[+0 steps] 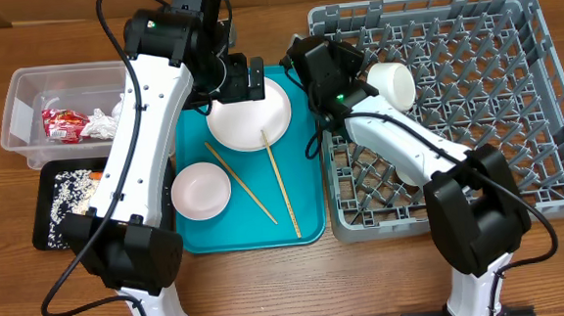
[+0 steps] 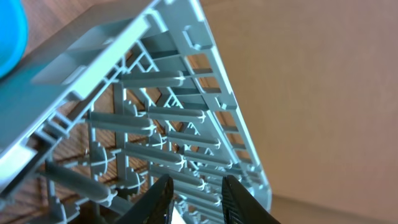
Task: Sort waste into correct bins and load items into the dishwasher
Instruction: 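Carry the white bowl into the rack's upper area with the right gripper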
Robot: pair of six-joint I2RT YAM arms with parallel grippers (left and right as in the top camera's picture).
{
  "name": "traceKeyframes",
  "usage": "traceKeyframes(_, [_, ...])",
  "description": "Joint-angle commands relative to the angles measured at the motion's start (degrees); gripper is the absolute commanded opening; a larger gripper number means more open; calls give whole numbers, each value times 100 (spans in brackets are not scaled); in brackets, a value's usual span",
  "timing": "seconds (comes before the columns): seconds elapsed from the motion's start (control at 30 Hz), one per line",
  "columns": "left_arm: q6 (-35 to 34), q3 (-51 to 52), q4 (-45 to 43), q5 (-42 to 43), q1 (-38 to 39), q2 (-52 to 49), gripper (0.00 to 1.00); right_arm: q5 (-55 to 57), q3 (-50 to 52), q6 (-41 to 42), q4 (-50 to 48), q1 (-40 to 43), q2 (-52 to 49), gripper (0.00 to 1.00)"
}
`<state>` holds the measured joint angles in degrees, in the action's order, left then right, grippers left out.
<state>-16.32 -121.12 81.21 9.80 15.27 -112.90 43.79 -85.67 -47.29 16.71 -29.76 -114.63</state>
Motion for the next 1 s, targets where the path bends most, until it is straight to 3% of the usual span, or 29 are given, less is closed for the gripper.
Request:
traceKeyframes(0.0, [50,-55,-4,-15,13,-22,100,-83,4,1198,52,192,662,28])
traceKeyframes(0.23, [50,-55,-4,-13,13,-22,100,-1427,4,2719,892,935,1397,28])
traceKeyframes(0.33, [48,-55,-4,-13,13,-22,100,-2592,4,3694,1534,1508,1565,28])
traceKeyframes(0.5, [50,-55,-4,-13,13,-22,100,-4315,13,4478,2347,2162,1495,24])
traceKeyframes(0.97, [50,-55,-4,-13,13,-22,100,-5593,15,4922,2815,2264,1126,22])
